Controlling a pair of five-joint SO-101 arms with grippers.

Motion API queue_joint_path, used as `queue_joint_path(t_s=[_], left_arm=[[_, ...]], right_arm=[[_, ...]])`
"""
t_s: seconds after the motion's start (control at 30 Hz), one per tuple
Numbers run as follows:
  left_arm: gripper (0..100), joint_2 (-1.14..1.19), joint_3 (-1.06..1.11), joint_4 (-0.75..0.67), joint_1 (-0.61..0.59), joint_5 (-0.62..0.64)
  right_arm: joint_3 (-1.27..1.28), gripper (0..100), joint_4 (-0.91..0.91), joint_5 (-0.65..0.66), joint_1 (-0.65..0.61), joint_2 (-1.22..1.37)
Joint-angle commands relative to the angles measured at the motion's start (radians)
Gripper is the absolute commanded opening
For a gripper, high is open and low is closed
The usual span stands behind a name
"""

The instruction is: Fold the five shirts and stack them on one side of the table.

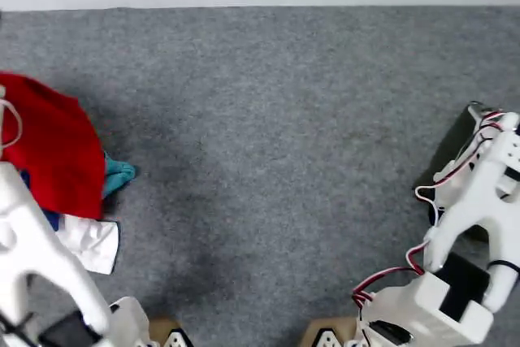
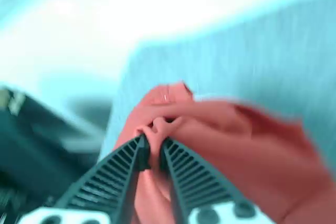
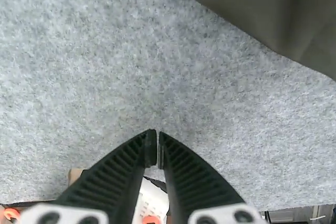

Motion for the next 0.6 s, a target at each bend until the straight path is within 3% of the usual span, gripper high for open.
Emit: queue_joint_path(t_s=[0.0, 0.2, 0.33, 0.57], left_arm=[[0, -0.140, -0.059, -0.069, 0.150, 0.095], [0, -0.175, -0.087, -0.126, 0.473, 0.196], [0, -0.124, -0.030, -0.127, 0.700, 0.198], [3, 0.172, 0.213, -0.106, 0.752, 0.203]], right_arm=[[-0.005, 1.0, 0.044, -0.012, -0.010, -0.053], [-0.005, 1.0, 0.044, -0.012, -0.010, -0.053], [-0.005, 1.0, 0.044, -0.011, -0.010, -0.053], [-0.005, 1.0, 0.044, -0.008, -0.015, -0.053]])
